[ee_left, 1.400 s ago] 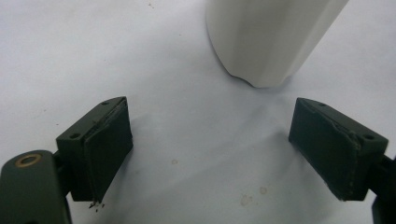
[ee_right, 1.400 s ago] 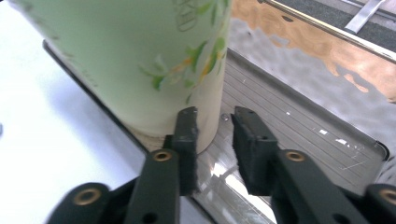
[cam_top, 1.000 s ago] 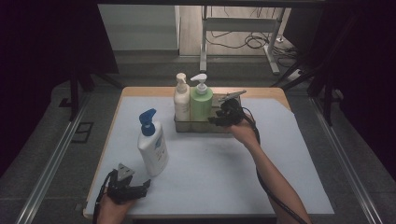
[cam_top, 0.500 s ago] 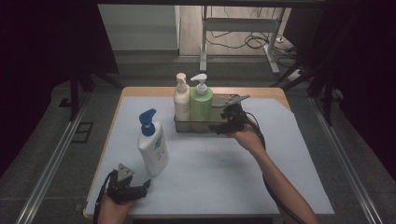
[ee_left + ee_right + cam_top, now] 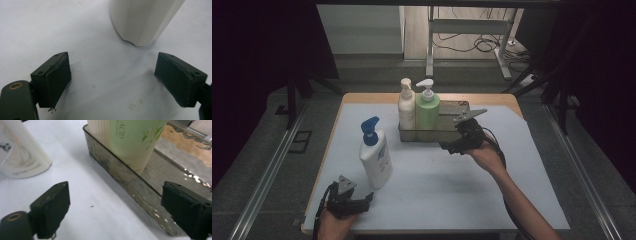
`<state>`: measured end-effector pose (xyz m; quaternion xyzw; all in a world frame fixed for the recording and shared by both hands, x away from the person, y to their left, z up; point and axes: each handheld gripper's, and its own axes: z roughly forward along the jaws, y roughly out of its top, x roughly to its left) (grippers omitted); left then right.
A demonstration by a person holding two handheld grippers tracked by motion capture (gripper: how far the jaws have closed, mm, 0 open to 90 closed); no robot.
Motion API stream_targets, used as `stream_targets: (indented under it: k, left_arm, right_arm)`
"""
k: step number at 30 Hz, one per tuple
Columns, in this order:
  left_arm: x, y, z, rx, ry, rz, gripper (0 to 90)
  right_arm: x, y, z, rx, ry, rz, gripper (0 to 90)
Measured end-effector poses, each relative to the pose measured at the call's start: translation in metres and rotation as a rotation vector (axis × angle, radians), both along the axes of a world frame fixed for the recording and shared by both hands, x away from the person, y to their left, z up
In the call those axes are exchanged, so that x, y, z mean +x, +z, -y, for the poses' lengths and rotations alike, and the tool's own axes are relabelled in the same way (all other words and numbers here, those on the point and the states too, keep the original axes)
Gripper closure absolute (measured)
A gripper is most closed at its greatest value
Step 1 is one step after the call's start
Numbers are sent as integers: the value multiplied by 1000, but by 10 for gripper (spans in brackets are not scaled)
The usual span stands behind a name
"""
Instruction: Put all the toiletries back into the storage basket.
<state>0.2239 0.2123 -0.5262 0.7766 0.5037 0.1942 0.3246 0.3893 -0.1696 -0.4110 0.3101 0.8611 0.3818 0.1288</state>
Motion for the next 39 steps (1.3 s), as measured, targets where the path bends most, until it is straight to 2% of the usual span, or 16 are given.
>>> stream_targets:
  k: [9,17,20,26,34,39]
  left_arm:
    - [0,0,0,-1,-1,1,132]
    - [0,0,0,-1,0,1,132]
    - [0,0,0,-1,0,1,132]
    - [0,0,0,2,-3,0,131]
    - [0,0,0,0,-1,-3,131]
    - [0,0,0,0,0,-3,131]
  right_arm:
    - [-20,2,9,-28,22,13,2]
    - [-37,5,22,-23,36,36,0]
    - [-43,4,28,1,24,32,0]
    - [-57,3,41,-23,15,41,0]
    - [-73,-11,55,-35,31,37,0]
    - [-80,-22,61,-38,22,28,0]
